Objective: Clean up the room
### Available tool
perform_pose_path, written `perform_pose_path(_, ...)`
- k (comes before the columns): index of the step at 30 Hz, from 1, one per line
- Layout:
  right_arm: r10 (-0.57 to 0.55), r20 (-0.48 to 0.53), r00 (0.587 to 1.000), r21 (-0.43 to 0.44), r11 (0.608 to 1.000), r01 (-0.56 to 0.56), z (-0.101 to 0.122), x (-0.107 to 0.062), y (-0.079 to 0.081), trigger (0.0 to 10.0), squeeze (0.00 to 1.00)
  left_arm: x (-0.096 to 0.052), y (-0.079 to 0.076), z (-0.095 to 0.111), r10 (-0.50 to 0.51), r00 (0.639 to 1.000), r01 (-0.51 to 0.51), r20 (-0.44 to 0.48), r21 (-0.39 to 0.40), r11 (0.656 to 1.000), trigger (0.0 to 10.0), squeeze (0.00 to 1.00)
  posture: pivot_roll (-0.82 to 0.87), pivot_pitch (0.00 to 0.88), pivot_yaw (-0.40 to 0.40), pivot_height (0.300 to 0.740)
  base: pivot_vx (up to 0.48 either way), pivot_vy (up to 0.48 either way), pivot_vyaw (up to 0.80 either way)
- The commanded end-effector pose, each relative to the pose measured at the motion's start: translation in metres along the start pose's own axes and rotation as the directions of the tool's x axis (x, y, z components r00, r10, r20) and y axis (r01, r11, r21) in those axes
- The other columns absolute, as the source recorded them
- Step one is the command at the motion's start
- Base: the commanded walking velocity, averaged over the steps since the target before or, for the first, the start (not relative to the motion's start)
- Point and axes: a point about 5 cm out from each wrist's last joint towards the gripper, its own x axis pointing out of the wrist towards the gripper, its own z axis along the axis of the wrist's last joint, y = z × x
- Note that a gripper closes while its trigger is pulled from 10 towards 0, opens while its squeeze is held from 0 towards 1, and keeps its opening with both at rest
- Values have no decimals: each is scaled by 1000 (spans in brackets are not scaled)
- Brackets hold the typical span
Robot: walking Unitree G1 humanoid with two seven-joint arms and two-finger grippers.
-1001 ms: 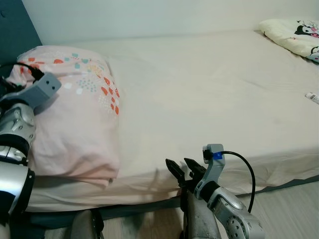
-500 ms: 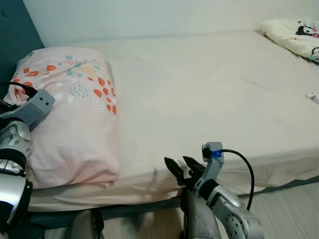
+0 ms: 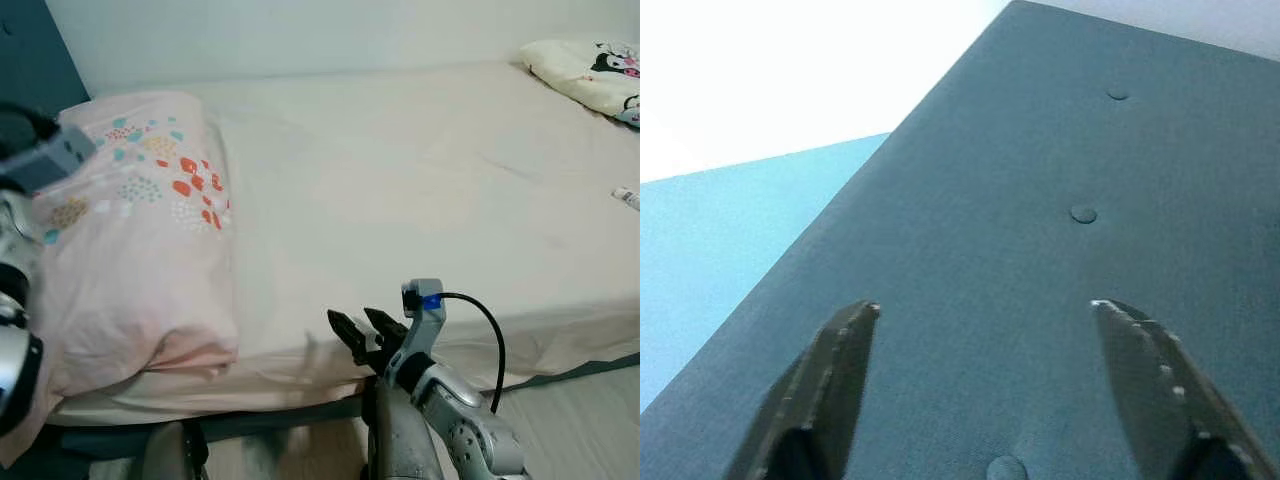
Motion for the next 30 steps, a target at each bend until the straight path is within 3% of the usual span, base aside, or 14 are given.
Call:
perform_pose_path(1,-4,-6,1000,6,1000,4,-3,0,-3,10000,0,3,5,-1,-21,1000,22,12,-80,997,10000,1000,-97,118,11,469,0,0,0)
perform_pose_path(2,-5,-6,1000,3,1000,5,-3,1,-4,10000,0,1,-5,17,-127,990,141,67,-274,951,10000,1000,-93,107,8,469,0,0,0)
perform_pose_path(3,-5,-6,1000,1,1000,5,-2,2,-5,10000,0,-2,-11,31,-187,974,224,130,-394,891,10000,643,-92,106,8,469,0,0,0)
perform_pose_path(4,-5,-6,1000,1,1000,5,-2,2,-5,10000,0,-2,-11,31,-187,974,224,130,-394,891,10000,643,-92,106,8,469,0,0,0)
perform_pose_path(5,-6,-6,1000,-4,1000,6,-1,2,-6,10000,0,-18,-36,61,-360,888,460,286,-587,666,10000,0,-91,100,11,469,0,0,0)
perform_pose_path(6,-9,-5,1000,-8,1000,9,-1,3,-7,10000,0,-45,-62,89,-464,745,658,479,-645,389,10000,0,-92,96,13,469,0,0,0)
perform_pose_path(7,-9,-5,1000,-8,1000,9,-1,3,-7,10000,0,-45,-62,89,-464,745,658,479,-645,389,10000,0,-92,96,13,469,0,0,0)
perform_pose_path(8,-10,-3,1000,-10,1000,10,0,3,-8,10000,0,-66,-76,105,-478,636,749,606,-634,193,10000,0,-92,96,13,469,0,0,0)
perform_pose_path(9,-10,-3,1000,-10,1000,10,0,3,-8,10000,0,-66,-76,105,-478,636,749,606,-634,193,10000,0,-92,96,13,469,0,0,0)
perform_pose_path(11,-21,8,1000,-12,1000,21,2,4,-9,10000,0,-131,-107,134,-495,390,861,777,-498,-105,10000,0,-100,90,20,469,0,0,0)
perform_pose_path(12,-21,8,1000,-12,1000,21,2,4,-9,10000,0,-131,-107,134,-495,390,861,777,-498,-105,10000,0,-100,90,20,469,0,0,0)
perform_pose_path(15,-28,14,1000,-12,1000,28,3,4,-11,10000,0,-196,-128,162,-491,246,843,835,-435,-317,10000,0,-101,88,19,469,0,0,0)
perform_pose_path(24,-36,16,999,-12,999,36,3,3,-12,10000,0,-221,-156,173,-582,356,677,731,-631,-379,10000,0,-109,93,23,469,0,0,0)
perform_pose_path(30,-40,20,999,-11,999,40,2,2,-11,10000,0,-212,-168,153,-708,475,572,523,-794,-203,10000,0,-117,106,29,469,0,0,0)
